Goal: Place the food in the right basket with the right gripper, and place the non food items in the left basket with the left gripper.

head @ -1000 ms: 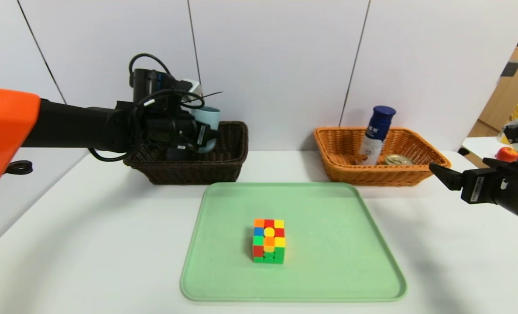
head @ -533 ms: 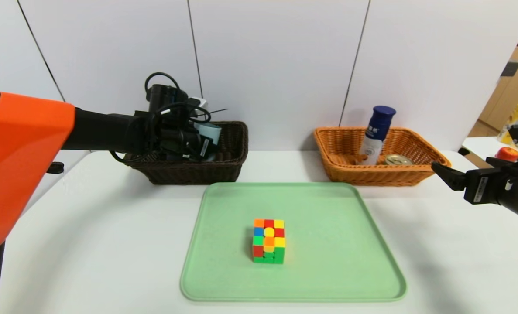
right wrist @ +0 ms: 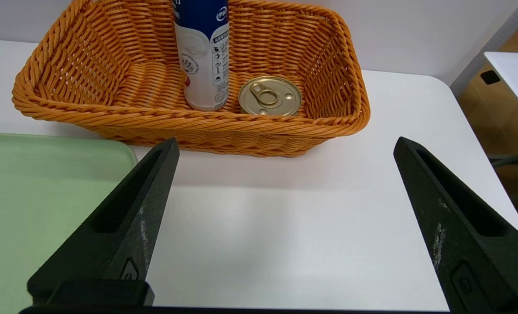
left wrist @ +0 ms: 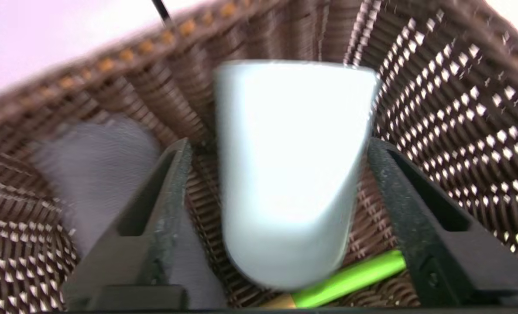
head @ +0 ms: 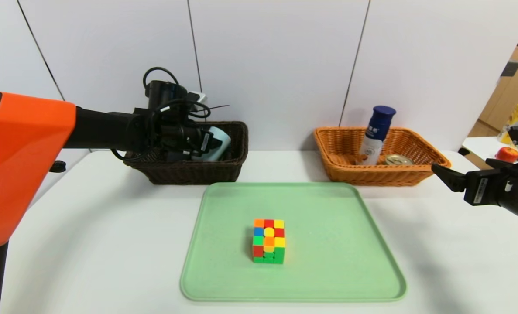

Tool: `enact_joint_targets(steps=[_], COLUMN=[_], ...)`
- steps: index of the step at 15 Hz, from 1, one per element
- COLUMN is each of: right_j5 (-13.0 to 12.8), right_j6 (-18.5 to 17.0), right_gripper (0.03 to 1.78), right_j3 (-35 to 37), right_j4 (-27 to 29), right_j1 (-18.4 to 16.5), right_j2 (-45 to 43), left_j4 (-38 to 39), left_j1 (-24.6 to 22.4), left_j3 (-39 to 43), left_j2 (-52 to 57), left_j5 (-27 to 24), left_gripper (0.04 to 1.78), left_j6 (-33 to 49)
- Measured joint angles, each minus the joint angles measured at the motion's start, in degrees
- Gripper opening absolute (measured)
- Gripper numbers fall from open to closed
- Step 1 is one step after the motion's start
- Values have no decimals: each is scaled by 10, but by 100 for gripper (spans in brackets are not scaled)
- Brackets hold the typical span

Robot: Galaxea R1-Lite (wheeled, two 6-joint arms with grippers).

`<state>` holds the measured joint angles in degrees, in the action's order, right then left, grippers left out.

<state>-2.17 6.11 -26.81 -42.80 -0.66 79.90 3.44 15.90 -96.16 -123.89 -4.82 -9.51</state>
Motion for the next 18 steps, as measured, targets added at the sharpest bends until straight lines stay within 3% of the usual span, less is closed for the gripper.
enact_joint_targets(steps=[4,9,12,18], right_j5=[0,0,0,0], right_j6=[0,0,0,0], right_gripper=[170,170,170,170], right_j3=[0,4,6,21], right_j4=[0,0,-1,-3], right_j1=[-4,-6,-6,-6], right_j2=[0,0,1,-1], left_j4=[36,222,305,503], left_j1=[2,14,38,136], left_j3=[1,107,214,482], left_j2=[15,84,158,266], left_j5=[-1,-2,-8,-10], left_gripper=[154,162,165,167], left_j6=[6,15,39,70])
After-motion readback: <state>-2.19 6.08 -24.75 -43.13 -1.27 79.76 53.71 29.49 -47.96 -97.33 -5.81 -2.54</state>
